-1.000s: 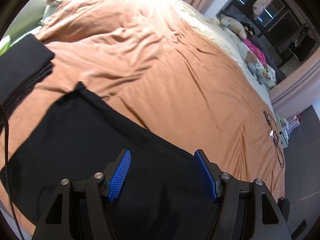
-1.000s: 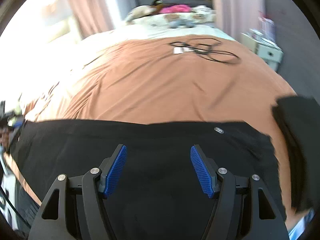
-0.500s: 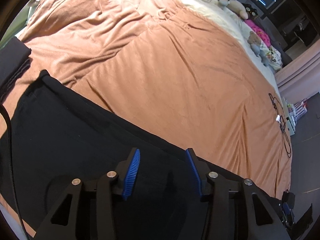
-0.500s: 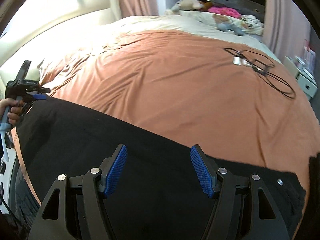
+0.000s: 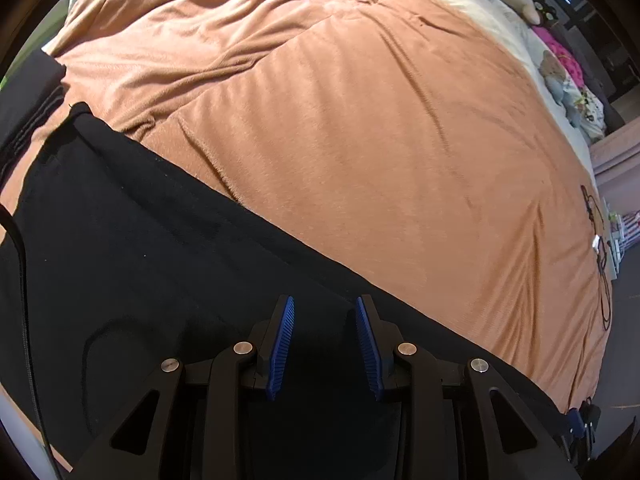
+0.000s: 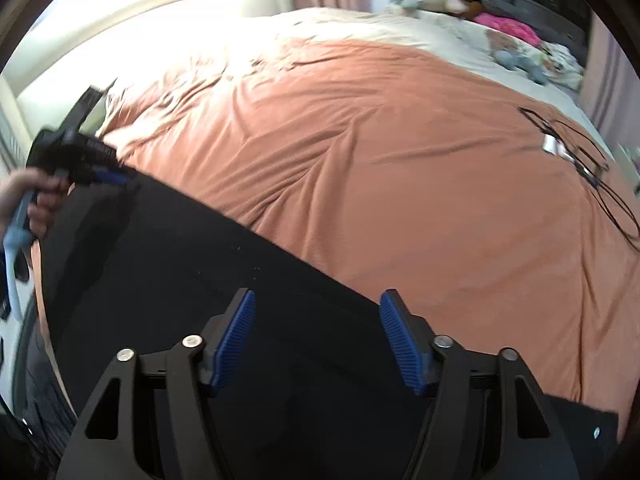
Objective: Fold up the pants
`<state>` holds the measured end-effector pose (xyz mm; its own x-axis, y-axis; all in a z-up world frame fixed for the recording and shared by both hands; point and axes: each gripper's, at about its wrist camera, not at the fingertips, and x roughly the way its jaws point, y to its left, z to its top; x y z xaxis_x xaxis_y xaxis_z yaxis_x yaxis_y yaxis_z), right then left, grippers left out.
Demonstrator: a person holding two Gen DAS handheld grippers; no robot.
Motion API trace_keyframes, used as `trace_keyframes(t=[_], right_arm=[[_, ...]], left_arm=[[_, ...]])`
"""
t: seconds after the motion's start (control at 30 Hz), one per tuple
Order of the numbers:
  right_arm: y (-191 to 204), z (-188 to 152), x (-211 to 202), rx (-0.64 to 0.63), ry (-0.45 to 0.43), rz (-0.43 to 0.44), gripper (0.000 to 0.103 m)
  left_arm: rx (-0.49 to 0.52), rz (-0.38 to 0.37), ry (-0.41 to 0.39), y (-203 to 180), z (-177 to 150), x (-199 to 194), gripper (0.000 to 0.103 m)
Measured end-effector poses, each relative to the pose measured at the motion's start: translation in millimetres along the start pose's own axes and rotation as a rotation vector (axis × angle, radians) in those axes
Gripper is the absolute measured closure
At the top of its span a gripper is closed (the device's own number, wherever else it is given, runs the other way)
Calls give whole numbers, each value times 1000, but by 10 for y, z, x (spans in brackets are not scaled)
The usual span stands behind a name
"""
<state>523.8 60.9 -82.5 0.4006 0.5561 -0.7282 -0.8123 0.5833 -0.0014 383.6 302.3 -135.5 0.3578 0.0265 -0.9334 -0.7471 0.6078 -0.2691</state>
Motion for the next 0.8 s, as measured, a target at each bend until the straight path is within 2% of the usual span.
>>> trace_keyframes(t=[0.4, 0.63, 0.7, 0.73, 0.77, 0.8], right_arm=[[138, 115, 467, -124, 93, 29, 44], [69, 159, 649, -137, 127, 40, 44], [62, 177, 703, -146, 147, 54, 44], [45, 177, 717, -149, 158, 59, 46], [45, 187, 757, -154, 175, 76, 55], [41, 189, 773, -157, 186, 86, 62]], left_arm=[[-18, 66, 43, -58, 72, 285, 68], [-25, 86, 57, -67, 137, 358, 68], [-26, 93, 57, -91, 180, 378, 75], [-24, 103, 53, -93, 139, 354, 86], [-28, 100, 48, -76, 138, 344, 94], [-40, 80, 47, -36, 139, 329, 97]])
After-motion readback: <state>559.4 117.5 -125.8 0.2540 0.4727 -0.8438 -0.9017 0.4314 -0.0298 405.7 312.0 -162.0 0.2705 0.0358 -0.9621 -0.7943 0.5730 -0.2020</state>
